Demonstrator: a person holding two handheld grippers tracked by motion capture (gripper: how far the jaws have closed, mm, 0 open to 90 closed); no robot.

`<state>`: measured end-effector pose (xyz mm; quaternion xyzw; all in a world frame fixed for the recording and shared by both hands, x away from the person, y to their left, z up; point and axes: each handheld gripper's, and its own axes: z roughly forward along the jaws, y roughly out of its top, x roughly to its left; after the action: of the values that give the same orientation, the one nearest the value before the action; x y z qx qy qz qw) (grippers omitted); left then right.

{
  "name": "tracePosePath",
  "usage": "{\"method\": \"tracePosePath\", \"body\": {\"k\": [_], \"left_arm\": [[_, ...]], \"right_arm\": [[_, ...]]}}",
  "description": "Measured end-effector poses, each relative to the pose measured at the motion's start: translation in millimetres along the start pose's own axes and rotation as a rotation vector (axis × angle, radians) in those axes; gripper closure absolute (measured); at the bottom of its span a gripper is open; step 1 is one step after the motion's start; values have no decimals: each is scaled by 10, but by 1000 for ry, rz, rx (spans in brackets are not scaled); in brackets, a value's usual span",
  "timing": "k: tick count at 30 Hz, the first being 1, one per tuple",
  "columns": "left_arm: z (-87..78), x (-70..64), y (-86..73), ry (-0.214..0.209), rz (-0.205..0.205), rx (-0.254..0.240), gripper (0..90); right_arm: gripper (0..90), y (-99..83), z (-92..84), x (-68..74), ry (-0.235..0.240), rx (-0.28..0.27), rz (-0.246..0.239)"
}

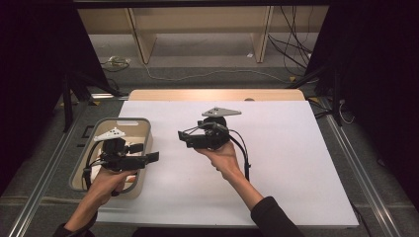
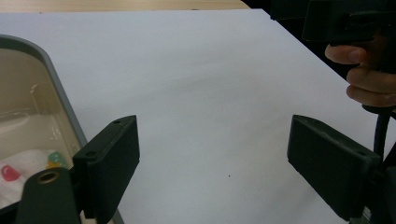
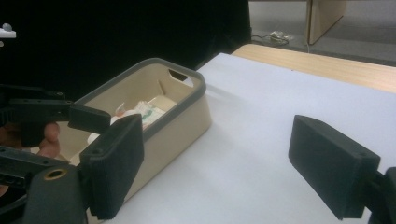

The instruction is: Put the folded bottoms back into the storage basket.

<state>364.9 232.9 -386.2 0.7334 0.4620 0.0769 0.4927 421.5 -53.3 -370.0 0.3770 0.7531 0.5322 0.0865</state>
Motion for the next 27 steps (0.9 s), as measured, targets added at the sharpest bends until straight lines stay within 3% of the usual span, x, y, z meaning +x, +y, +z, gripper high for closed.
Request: {"method": "tracePosePath", "body": {"k": [7,27], "left_arm": [[44,-49,-22,-5,14,1,168],[100,-159,-66,-41,48,-22,159]], "right_arm": [[188,-81,-105,-86,-10,-4,1],[149,-206,-313,-162,-20,-19,-14]]}}
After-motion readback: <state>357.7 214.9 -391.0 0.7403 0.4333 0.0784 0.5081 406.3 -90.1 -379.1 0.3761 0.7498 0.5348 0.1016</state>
